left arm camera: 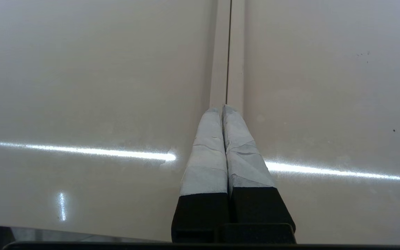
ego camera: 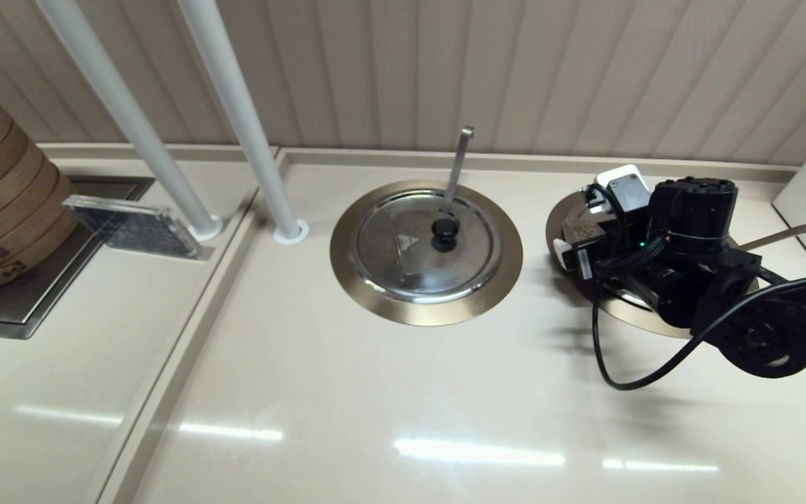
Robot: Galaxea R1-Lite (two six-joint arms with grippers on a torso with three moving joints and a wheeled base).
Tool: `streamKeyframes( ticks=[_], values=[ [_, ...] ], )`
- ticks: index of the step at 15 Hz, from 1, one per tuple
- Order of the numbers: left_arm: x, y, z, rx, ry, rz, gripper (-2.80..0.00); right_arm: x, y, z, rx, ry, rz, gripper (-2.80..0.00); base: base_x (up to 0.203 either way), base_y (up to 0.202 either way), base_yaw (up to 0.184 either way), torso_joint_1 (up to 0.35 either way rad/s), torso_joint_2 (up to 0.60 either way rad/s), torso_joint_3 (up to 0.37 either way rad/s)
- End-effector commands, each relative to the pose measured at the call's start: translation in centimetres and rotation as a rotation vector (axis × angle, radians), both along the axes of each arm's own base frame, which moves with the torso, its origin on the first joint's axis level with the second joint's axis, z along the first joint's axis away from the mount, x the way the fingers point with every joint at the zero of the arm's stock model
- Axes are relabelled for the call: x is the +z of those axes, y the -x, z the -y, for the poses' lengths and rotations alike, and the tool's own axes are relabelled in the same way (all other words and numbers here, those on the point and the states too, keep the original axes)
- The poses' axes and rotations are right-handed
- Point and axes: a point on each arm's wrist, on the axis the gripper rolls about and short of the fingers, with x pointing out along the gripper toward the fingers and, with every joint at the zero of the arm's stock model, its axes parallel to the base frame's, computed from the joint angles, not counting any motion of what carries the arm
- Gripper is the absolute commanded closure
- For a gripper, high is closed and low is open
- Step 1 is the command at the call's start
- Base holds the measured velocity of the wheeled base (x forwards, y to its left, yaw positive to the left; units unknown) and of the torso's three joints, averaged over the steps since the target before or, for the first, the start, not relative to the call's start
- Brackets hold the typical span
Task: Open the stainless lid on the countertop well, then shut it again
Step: Close the lid
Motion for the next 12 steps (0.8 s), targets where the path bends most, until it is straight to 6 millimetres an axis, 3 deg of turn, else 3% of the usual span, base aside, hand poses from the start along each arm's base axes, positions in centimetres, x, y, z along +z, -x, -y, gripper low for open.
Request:
streamKeyframes(
  ticks=[1,7,12],
  values=[
    [0.0,0.0,0.0,0.0,0.0,0.0,0.0,0.9,0.1,1.0,-0.03,-0.001,0.028,-2.8,0.0,0.0,0.0,0.0,0.0,0.0],
    [0.0,0.0,0.0,0.0,0.0,0.0,0.0,3.3,0.2,3.9,-0.107,-0.003,0.099,-2.8,0.0,0.0,0.0,0.0,0.0,0.0],
    [0.0,0.0,0.0,0.0,0.0,0.0,0.0,5.2,-0.6,8.1,-0.226,0.007,0.159,-2.8,0.0,0.0,0.0,0.0,0.0,0.0]
  ],
)
